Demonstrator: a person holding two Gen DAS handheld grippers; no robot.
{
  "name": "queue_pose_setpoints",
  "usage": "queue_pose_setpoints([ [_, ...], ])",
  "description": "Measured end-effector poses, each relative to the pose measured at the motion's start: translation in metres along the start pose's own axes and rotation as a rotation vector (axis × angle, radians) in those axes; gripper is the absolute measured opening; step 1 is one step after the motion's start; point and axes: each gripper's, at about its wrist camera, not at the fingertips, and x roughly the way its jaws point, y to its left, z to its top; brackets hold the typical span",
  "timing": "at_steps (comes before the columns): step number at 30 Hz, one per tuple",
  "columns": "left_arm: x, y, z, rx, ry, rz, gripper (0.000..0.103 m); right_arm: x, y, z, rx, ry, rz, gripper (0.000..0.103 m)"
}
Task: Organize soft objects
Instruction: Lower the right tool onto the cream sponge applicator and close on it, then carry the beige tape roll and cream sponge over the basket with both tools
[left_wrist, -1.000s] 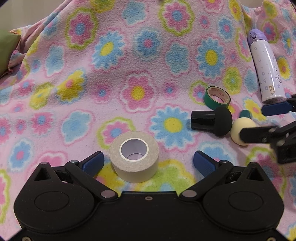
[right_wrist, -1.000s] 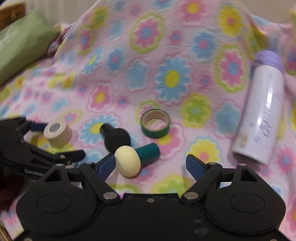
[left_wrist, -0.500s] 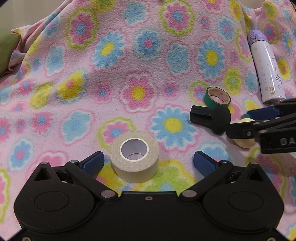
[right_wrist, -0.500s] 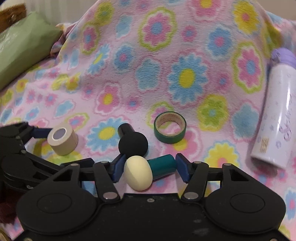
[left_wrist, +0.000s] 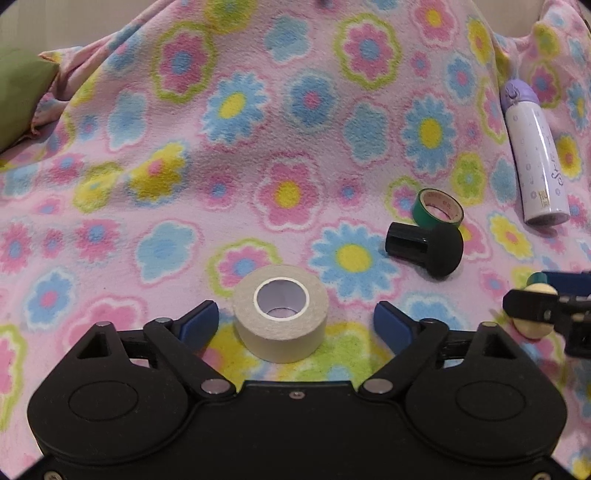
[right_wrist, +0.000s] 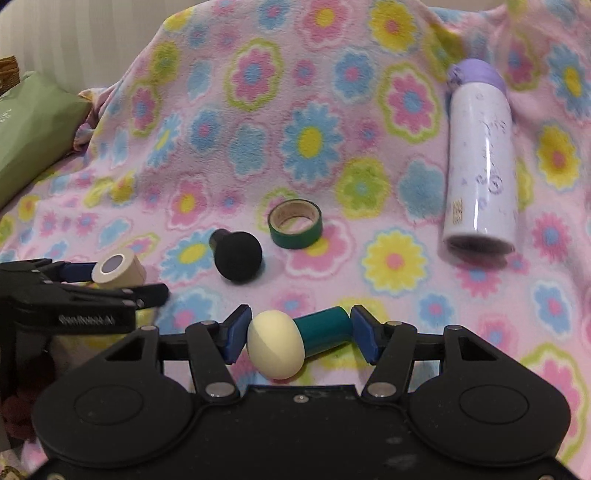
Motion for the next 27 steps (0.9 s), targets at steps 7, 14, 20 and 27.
queue_pose_setpoints([
  [7,-0.0035,0.0025,-0.0012,-0.016,-0.027,0.01,0.066,0.0045,-0.0001,-0.0008,-0.005,0.004,0.008,0.061],
  [14,-0.005,0.0011,-0.0024,-0.012,-0.036,0.03,0.054,0.0047,-0.0024,-0.0011,0.008,0.0,0.032,0.066],
  [20,-0.0069,0.0029,-0.0037,-0.022,-0.047,0.039,0.047,0.0045,-0.0021,-0.0008,0.013,-0.001,0.03,0.067],
  [27,-0.0094,-0.0001,-0.0033,-0.003,-0.045,0.06,0.047,0.0035,-0.0017,0.0001,0.011,0.005,0.004,0.059],
])
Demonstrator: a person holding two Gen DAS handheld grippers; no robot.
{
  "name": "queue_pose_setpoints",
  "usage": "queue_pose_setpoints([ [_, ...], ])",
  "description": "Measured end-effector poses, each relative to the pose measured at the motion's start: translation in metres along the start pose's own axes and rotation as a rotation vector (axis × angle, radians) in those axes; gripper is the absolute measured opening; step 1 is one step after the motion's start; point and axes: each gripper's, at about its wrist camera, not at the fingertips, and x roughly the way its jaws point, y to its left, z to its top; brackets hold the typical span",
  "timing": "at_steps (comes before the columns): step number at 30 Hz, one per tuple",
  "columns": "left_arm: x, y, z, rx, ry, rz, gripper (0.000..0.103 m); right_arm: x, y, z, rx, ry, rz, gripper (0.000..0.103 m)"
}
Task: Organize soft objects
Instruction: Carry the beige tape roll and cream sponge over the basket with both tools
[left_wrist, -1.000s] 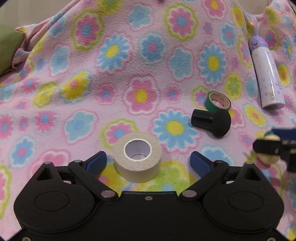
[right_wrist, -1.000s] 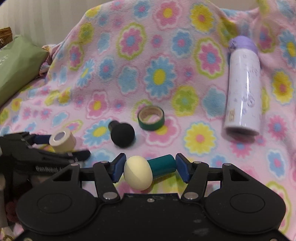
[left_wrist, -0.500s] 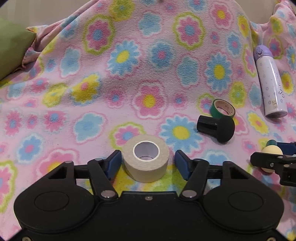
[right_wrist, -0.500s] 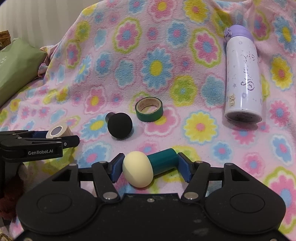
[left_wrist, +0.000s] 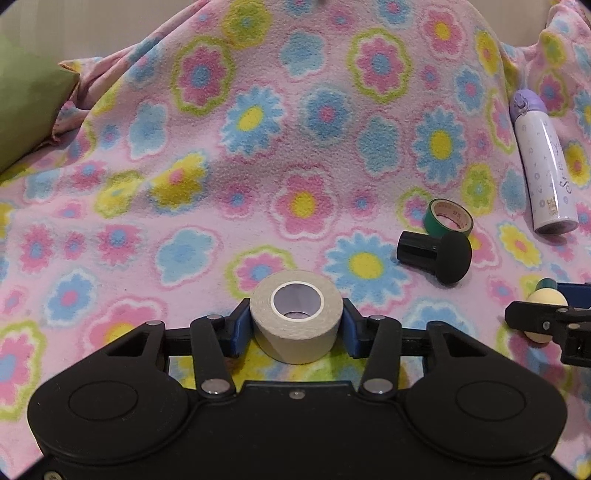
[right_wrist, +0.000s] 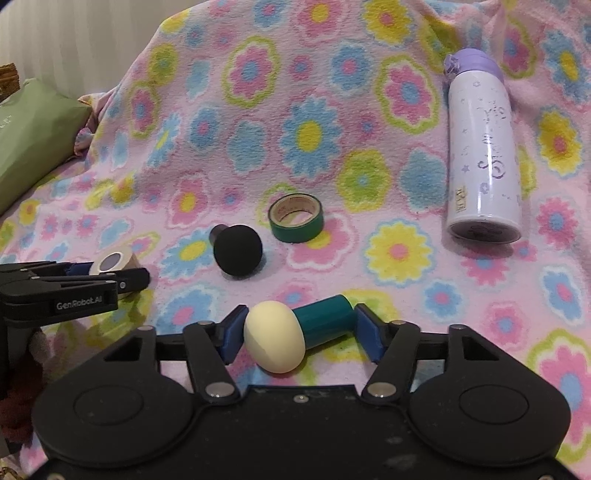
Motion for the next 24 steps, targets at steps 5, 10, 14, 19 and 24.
queue_pose_setpoints([
  [5,-0.014,-0.004,0.002,0.012,0.018,0.021,0.047,-0.008,0.011,0.001,-0.059,0.027,-0.054,0.059],
  [10,-0.049,-0.011,0.01,0.013,0.011,0.022,0.047,-0.039,0.014,0.005,-0.066,0.034,-0.06,0.059],
  [14,-0.087,-0.018,0.019,-0.014,0.009,0.021,0.047,-0.077,0.017,0.011,-0.043,0.008,-0.056,0.059],
  [19,-0.134,-0.027,0.019,-0.043,0.042,-0.001,0.047,-0.136,0.026,0.011,0.006,-0.036,-0.029,0.059],
  [24,-0.18,-0.038,0.001,-0.019,0.051,-0.03,0.047,-0.196,0.034,-0.007,0.05,-0.077,0.015,0.059],
])
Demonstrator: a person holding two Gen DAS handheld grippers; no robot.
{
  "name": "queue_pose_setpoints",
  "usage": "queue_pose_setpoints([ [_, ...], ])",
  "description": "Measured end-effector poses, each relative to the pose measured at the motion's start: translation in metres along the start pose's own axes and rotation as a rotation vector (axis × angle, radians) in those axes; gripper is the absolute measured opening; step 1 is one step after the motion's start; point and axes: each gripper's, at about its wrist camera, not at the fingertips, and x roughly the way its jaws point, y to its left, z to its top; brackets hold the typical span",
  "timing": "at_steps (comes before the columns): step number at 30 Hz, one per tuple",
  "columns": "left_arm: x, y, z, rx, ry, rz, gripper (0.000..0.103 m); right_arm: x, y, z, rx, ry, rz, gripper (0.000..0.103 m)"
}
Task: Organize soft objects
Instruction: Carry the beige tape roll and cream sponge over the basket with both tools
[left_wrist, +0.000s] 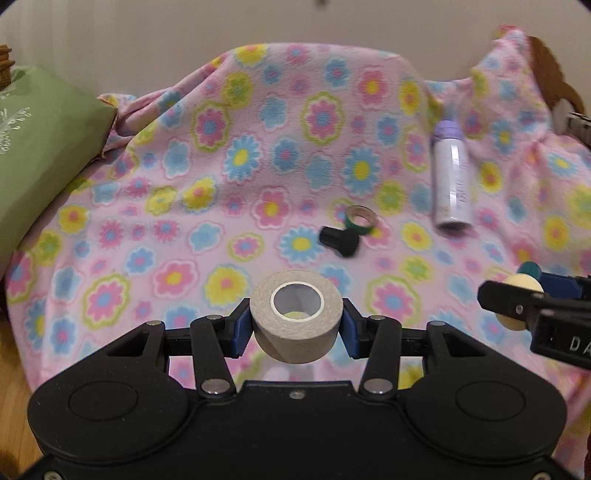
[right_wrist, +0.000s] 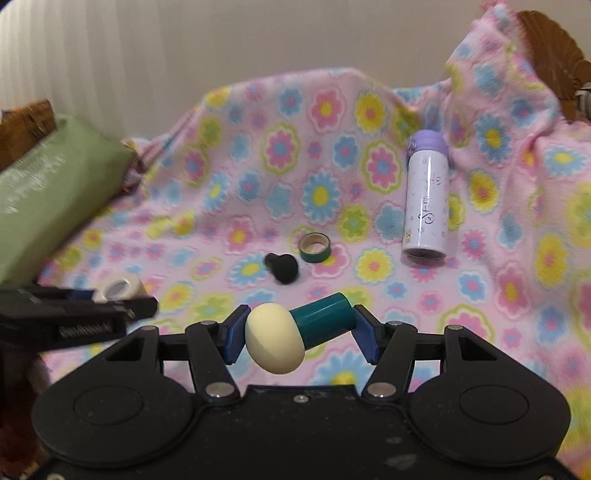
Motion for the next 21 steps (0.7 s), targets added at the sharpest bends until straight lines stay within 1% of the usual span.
queue_pose_setpoints([
  [3,-0.026,-0.007,-0.016,0.015,-0.013,0.0,0.047,-0.035,0.003,-0.016,0.045,-0.012,0.022,0.059],
  [6,-0.048,-0.012,-0.032,0.013,-0.02,0.003,0.047,-0.061,0.004,-0.035,0.101,-0.019,0.026,0.059],
  [12,-0.077,-0.02,-0.066,-0.003,0.014,-0.008,0.047,-0.1,0.005,-0.073,0.199,0.002,0.027,0.059],
  [16,-0.09,-0.026,-0.085,-0.006,0.016,-0.001,0.047,-0.117,0.012,-0.092,0.195,0.022,0.012,0.059],
  [21,-0.094,-0.026,-0.1,-0.03,0.034,0.001,0.047,-0.132,0.023,-0.109,0.167,0.045,0.002,0.059],
])
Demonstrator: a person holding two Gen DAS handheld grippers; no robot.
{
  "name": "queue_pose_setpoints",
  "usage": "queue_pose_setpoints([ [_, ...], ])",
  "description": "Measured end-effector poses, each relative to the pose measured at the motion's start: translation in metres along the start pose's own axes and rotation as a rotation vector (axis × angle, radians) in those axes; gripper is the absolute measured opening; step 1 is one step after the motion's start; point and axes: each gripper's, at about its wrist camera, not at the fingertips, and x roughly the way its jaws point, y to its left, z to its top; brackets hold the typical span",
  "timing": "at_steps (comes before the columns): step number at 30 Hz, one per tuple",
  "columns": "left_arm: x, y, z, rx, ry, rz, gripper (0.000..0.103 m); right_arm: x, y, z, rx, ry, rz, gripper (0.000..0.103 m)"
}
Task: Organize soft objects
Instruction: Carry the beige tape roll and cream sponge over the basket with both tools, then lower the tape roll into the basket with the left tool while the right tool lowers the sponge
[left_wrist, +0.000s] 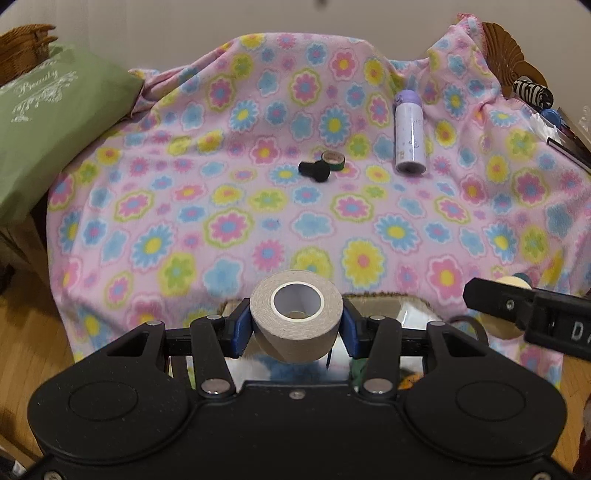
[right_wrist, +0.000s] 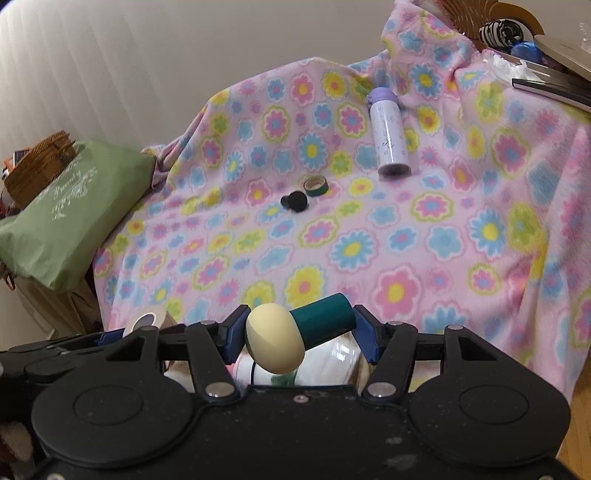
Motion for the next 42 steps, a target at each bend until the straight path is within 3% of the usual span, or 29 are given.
queue_pose_setpoints([
  [8,-0.001,0.008,-0.018,-0.036,0.031,0.006,0.047,0.005,0.008,-0.02,-0.027,0.07,-0.019,0.059],
  [22,0.007,0.005,-0.029,-0.024,0.095,-0.008,0.047,0.01,0.004,-0.018,-0.008,0.098,-0.038,0.059],
  [42,0.014,0.007,-0.029,-0.026,0.12,-0.007,0.047,0.019,0.007,-0.016,-0.029,0.118,-0.025,0.061],
])
